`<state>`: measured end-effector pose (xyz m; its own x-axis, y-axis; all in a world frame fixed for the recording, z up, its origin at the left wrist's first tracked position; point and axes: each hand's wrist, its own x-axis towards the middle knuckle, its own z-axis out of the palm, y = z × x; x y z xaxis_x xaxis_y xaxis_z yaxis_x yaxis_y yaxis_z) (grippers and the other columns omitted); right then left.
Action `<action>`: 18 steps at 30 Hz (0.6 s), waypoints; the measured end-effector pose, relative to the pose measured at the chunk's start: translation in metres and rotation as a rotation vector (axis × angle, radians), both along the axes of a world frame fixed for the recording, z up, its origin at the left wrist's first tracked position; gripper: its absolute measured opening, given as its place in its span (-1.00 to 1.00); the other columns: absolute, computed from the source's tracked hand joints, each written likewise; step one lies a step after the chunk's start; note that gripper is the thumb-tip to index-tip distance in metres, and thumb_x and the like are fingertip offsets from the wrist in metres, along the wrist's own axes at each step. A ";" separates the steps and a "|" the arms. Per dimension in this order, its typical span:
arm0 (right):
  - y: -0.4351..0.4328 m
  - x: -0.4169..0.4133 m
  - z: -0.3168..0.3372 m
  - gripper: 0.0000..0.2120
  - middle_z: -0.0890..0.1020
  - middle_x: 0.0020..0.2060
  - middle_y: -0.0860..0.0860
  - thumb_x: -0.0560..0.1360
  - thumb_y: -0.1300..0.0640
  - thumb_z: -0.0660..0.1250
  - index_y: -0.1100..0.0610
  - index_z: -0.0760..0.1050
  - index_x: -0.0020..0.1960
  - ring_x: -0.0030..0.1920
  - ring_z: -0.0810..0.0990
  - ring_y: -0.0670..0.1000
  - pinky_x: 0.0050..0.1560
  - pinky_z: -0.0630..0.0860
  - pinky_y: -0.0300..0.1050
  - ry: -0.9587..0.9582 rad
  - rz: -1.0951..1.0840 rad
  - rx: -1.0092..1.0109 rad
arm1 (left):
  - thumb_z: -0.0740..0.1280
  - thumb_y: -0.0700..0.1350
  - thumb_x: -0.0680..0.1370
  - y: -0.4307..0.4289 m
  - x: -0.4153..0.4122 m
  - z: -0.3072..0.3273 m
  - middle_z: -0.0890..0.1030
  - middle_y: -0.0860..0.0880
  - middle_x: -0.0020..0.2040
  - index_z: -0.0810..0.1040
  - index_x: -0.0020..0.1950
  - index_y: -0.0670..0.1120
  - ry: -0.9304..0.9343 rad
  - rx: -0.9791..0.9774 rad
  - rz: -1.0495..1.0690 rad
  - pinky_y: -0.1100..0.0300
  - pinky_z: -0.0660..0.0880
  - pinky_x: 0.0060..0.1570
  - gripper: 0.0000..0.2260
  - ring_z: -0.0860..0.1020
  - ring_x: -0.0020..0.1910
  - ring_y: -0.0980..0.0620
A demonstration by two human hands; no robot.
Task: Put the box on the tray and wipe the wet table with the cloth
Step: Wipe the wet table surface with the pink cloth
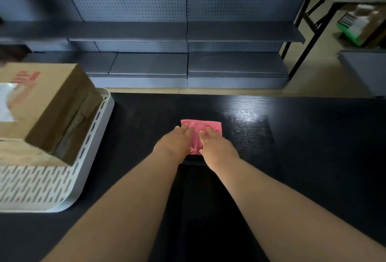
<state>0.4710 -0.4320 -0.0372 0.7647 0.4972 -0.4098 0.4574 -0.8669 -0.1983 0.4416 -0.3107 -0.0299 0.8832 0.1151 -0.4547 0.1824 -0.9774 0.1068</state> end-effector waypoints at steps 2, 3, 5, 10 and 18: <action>-0.009 -0.020 0.000 -0.38 -0.04 0.58 0.02 0.62 0.16 0.17 0.06 -0.07 0.58 0.57 -0.01 0.07 0.47 0.26 0.06 0.001 0.000 0.000 | 0.23 -0.05 0.62 -0.008 -0.021 -0.003 -0.06 -0.01 0.59 -0.02 0.58 -0.03 -0.005 -0.017 0.015 -0.03 0.23 0.45 -0.39 0.00 0.57 -0.05; -0.013 -0.029 0.000 -0.38 -0.04 0.58 0.02 0.62 0.16 0.17 0.06 -0.07 0.58 0.57 -0.01 0.07 0.47 0.27 0.05 0.003 0.001 -0.002 | 0.22 -0.05 0.62 -0.011 -0.031 -0.004 -0.07 -0.01 0.59 -0.02 0.58 -0.03 -0.007 -0.020 0.014 -0.03 0.22 0.45 -0.39 -0.01 0.57 -0.05; -0.020 -0.048 0.000 -0.38 -0.05 0.58 0.01 0.62 0.16 0.17 0.06 -0.07 0.58 0.57 -0.01 0.07 0.47 0.26 0.05 0.011 0.007 -0.009 | 0.21 -0.06 0.63 -0.019 -0.051 -0.005 -0.07 -0.02 0.59 -0.02 0.58 -0.04 -0.014 -0.024 0.007 0.00 0.19 0.47 -0.41 -0.01 0.57 -0.05; -0.036 -0.096 0.006 -0.39 -0.09 0.58 0.01 0.64 0.12 0.15 0.07 -0.09 0.58 0.58 -0.05 0.07 0.50 0.22 0.05 0.052 0.009 -0.033 | 0.19 -0.06 0.64 -0.036 -0.104 -0.005 -0.07 -0.06 0.59 0.02 0.58 -0.06 -0.046 -0.043 -0.004 0.05 0.08 0.50 -0.44 -0.03 0.57 -0.06; -0.043 -0.210 0.012 -0.39 -0.12 0.58 0.01 0.65 0.07 0.12 0.08 -0.11 0.58 0.58 -0.07 0.07 0.51 0.19 0.05 0.115 -0.008 -0.065 | 0.18 -0.06 0.64 -0.042 -0.222 -0.004 -0.07 -0.07 0.59 0.01 0.58 -0.05 -0.051 -0.062 -0.034 0.05 0.06 0.50 -0.44 -0.05 0.57 -0.06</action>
<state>0.2611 -0.4751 -0.0248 0.7146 0.4607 -0.5265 0.4278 -0.8832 -0.1922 0.2201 -0.3524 -0.0340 0.9085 0.0574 -0.4139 0.1415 -0.9743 0.1753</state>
